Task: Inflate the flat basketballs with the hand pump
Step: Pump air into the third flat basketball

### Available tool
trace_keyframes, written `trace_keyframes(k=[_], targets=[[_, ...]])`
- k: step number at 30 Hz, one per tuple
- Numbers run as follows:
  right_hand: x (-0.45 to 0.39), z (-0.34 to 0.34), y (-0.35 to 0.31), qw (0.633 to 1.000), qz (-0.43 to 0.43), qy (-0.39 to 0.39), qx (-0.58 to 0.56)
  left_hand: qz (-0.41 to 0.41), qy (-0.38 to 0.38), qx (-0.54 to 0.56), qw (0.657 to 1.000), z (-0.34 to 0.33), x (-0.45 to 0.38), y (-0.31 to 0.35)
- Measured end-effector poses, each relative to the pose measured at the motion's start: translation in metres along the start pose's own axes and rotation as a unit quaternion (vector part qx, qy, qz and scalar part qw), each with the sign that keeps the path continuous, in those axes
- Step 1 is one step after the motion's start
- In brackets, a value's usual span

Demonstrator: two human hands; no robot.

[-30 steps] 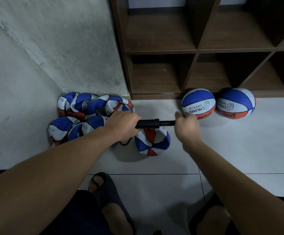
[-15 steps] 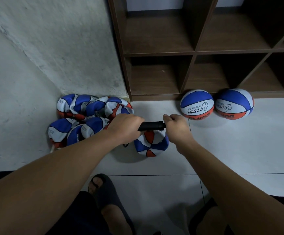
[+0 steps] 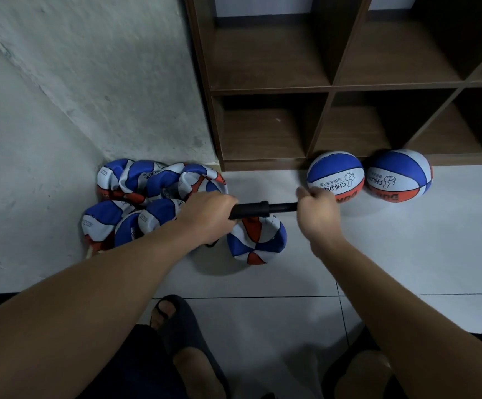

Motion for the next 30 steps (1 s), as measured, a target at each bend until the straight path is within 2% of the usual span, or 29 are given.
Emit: trace_keyframes(k=[4, 8, 13, 17, 20, 23, 26, 30], targets=[[0.006, -0.022, 0.005, 0.999, -0.002, -0.027, 0.022, -0.013, -0.024, 0.021, 0.999, -0.003, 0.008, 0.015], [0.007, -0.031, 0.004, 0.999, 0.003, -0.04, 0.029, -0.026, -0.011, 0.004, 1.0, 0.001, 0.006, 0.02], [0.005, -0.026, 0.0, 0.998, -0.003, -0.057, 0.001, -0.038, 0.01, 0.005, 0.999, 0.001, 0.003, 0.02], [-0.001, -0.012, 0.001, 0.996, -0.014, -0.087, 0.021, -0.043, 0.008, 0.011, 0.999, 0.0, 0.001, 0.008], [-0.015, 0.018, 0.006, 0.998, -0.021, -0.051, 0.031, -0.012, -0.018, 0.023, 1.0, -0.002, 0.001, -0.014], [-0.025, 0.036, 0.015, 0.998, -0.055, -0.011, -0.009, 0.018, -0.035, 0.027, 0.999, -0.008, 0.004, -0.026], [-0.018, 0.026, 0.013, 0.999, -0.037, 0.01, -0.012, 0.01, -0.038, 0.026, 0.999, -0.01, 0.003, -0.018], [-0.005, 0.002, 0.009, 1.0, -0.007, -0.008, 0.015, -0.008, -0.004, -0.009, 1.0, -0.003, 0.0, -0.005]])
Point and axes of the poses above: each hand's wrist, its own x-axis away from the middle knuckle, its own z-axis out of the back of the hand, y = z × x, the point moved 3 cm from there along -x, towards the middle knuckle, and after that the axes turned 10 degrees about -y, right-handed, at the moved point
